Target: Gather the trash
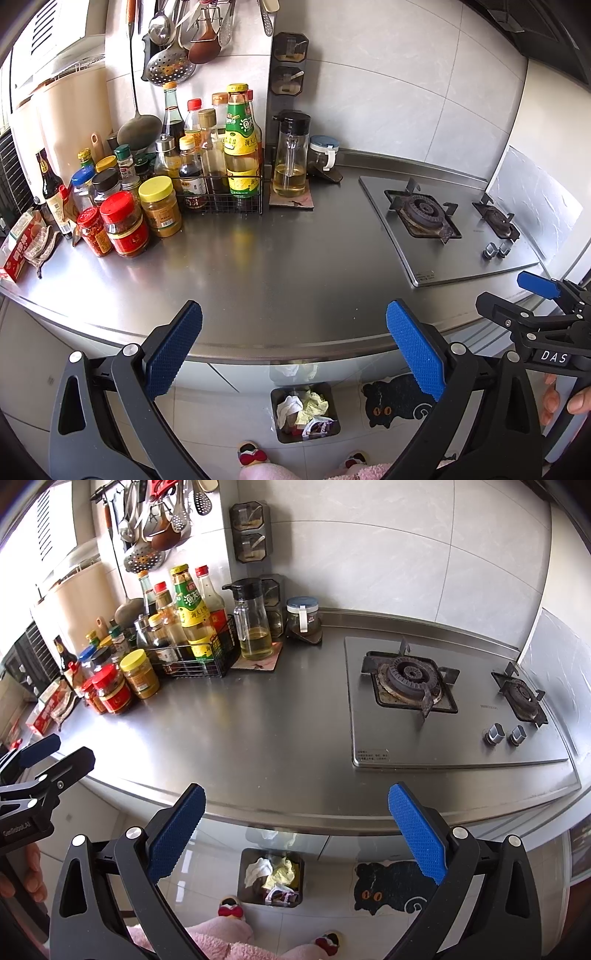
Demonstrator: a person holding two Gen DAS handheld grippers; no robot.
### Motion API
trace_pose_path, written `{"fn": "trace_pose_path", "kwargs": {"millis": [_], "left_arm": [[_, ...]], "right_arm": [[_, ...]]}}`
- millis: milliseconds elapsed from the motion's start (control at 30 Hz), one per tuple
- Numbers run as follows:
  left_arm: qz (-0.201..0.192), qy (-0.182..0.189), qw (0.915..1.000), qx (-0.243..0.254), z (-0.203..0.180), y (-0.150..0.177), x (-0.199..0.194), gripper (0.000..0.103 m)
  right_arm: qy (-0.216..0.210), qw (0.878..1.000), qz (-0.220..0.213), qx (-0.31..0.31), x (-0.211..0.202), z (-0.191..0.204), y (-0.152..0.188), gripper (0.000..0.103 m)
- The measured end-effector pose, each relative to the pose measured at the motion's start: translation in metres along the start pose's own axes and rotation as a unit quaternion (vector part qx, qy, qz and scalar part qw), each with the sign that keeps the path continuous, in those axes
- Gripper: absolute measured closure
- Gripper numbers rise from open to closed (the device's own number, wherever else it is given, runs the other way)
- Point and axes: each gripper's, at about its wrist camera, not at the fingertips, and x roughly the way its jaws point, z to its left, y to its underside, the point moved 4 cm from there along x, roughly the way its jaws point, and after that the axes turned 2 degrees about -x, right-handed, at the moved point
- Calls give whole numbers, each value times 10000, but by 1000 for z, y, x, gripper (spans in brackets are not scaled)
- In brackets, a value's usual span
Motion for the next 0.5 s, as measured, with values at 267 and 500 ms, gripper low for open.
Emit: {"fn": "trace_pose_path", "kwargs": {"millis": [267, 500], "left_arm": [[3, -140, 9999, -38, 1, 1, 1, 8], [-11, -93, 9998, -168, 3, 2, -1, 8]], "right_arm": [[15, 10000, 13, 16, 1, -2, 1, 3], [2, 10000, 62, 53, 3, -3, 4, 3]]}}
